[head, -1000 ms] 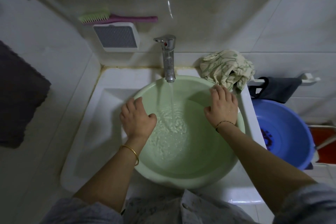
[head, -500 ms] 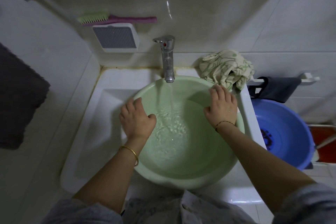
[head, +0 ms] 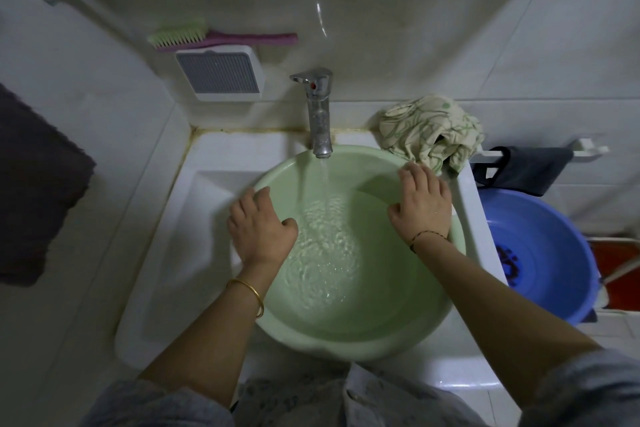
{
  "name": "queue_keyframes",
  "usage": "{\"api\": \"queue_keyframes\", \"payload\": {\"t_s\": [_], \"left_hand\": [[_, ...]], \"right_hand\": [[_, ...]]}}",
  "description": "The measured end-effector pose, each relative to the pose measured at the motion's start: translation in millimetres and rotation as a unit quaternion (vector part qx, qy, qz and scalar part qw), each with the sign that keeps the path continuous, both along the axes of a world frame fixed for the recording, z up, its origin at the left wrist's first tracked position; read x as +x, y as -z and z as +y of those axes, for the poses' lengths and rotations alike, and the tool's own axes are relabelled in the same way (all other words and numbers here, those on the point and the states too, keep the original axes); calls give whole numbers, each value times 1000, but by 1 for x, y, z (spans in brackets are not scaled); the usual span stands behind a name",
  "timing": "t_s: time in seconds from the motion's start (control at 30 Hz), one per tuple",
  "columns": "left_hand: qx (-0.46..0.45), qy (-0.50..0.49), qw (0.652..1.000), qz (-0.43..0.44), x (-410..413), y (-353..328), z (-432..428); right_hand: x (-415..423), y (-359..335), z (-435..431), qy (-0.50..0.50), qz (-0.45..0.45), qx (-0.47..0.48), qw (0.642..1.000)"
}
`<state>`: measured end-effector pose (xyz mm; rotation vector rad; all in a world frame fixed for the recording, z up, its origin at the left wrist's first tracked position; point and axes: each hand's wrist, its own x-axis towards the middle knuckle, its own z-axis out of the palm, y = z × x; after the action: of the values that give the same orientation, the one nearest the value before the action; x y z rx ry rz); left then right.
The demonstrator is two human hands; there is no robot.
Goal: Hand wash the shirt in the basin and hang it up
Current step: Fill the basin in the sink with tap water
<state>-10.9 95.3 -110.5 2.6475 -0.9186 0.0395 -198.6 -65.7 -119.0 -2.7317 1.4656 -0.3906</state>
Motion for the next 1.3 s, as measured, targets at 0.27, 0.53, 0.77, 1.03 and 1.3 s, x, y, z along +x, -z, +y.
{"api": "queue_keyframes", "payload": {"t_s": [0.27, 0.53, 0.77, 1.03, 1.3], "left_hand": [[-8, 0, 1000, -1, 0, 1, 0], [-5, 2, 1000, -2, 0, 0, 1], [-8, 3, 1000, -9, 0, 1, 0], [-2, 3, 1000, 2, 0, 1, 0], [-6, -1, 1000, -4, 1, 3, 0]], "right_hand": [[0, 2, -1, -1, -8, -4, 1000], [0, 2, -1, -2, -3, 0, 1000], [0, 3, -1, -2, -9, -9, 1000], [0, 3, -1, -3, -5, -5, 1000], [0, 4, -2, -3, -13, -14, 1000]]}}
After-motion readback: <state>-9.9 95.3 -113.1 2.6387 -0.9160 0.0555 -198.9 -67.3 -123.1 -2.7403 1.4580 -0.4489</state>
